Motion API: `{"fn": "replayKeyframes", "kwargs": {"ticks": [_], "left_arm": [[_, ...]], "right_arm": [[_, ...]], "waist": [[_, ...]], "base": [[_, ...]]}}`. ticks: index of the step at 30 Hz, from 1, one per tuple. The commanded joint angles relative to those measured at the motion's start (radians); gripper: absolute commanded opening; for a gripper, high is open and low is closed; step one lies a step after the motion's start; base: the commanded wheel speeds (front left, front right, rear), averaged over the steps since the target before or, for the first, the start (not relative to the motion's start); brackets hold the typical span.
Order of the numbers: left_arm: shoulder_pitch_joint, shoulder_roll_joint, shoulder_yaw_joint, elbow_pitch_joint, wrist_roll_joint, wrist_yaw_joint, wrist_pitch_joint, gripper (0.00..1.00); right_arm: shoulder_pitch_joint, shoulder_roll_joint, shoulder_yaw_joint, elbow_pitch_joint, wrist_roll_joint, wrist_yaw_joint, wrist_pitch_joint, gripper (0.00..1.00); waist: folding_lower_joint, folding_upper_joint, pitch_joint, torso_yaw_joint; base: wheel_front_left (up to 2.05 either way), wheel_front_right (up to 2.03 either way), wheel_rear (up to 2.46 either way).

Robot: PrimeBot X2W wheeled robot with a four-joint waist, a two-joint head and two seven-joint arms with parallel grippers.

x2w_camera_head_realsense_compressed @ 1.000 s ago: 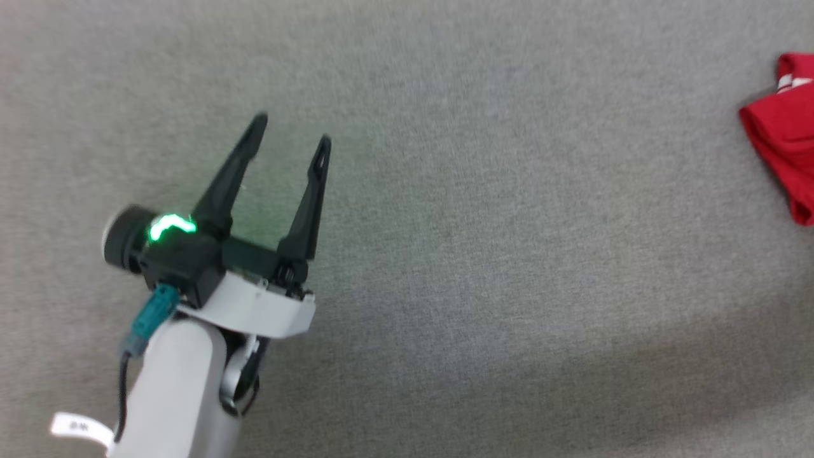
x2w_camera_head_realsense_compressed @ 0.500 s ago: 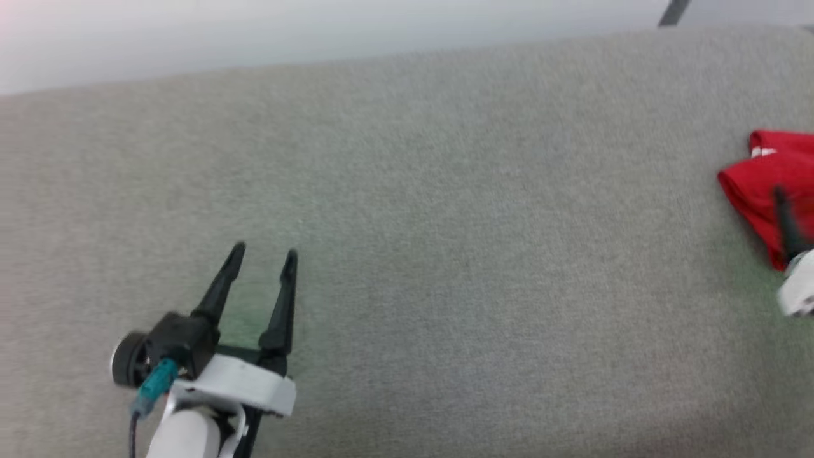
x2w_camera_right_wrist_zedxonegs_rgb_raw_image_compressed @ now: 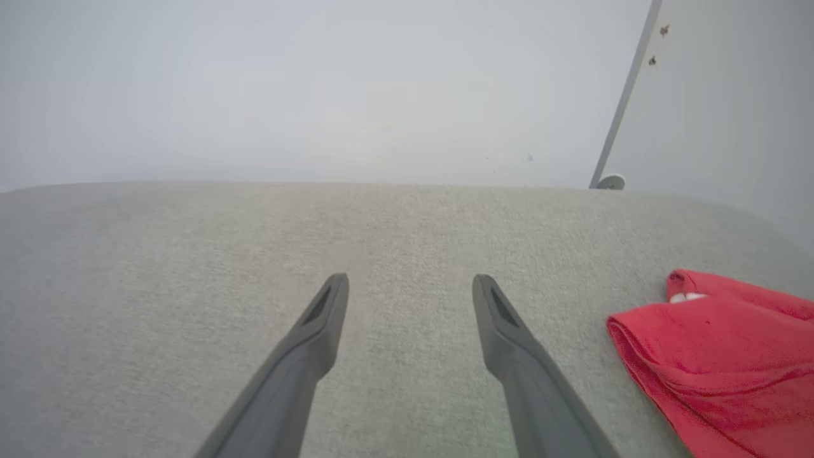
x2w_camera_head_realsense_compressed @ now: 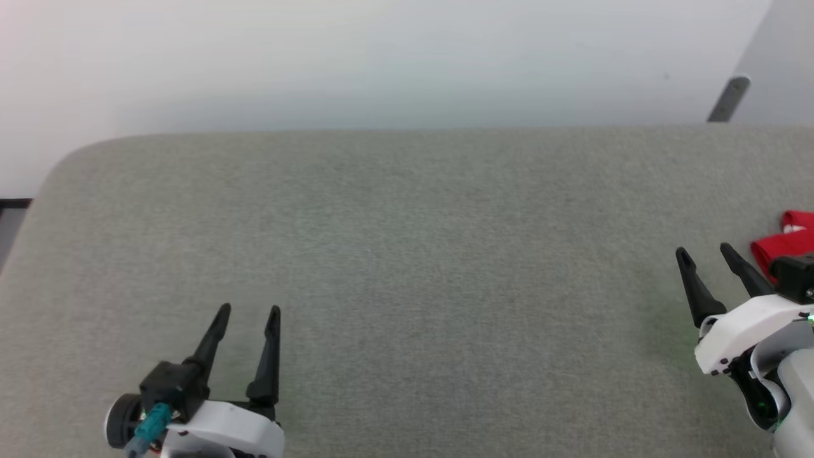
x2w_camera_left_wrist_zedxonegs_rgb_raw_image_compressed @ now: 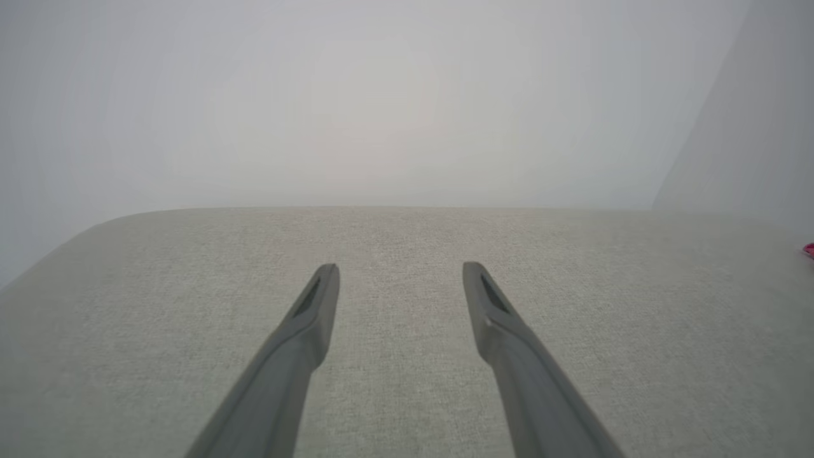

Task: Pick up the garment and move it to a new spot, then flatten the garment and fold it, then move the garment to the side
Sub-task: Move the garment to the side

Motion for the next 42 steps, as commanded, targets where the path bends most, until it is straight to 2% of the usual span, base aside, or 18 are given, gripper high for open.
{"fn": "replayKeyframes", "kwargs": {"ticks": [1, 6, 15, 42], "left_arm": [[0.012, 0.0, 0.011, -0.006, 0.011, -0.003, 0.001, 1.0], [0.027, -0.012, 0.034, -0.033, 0.018, -0.003, 0.001, 1.0], [0.055, -0.027, 0.038, -0.066, 0.011, -0.003, 0.001, 1.0], [0.192, -0.054, 0.076, -0.217, -0.004, -0.003, 0.001, 1.0]], "right_arm": [[0.018, 0.01, -0.015, -0.021, -0.012, -0.001, -0.005, 1.0], [0.075, 0.036, -0.103, -0.14, -0.074, -0.001, -0.006, 1.0], [0.291, 0.113, -0.272, -0.38, -0.18, -0.001, -0.006, 1.0], [0.622, 0.259, -0.487, -0.802, -0.316, -0.001, 0.074, 1.0]], "waist": [[0.0, 0.0, -0.04, 0.043], [0.0, 0.0, -0.056, 0.054], [0.0, 0.0, -0.075, 0.061], [0.0, 0.0, -0.047, 0.041]], "base": [[0.0, 0.0, 0.0], [0.0, 0.0, 0.0], [0.0, 0.0, 0.0], [0.0, 0.0, 0.0]]}}
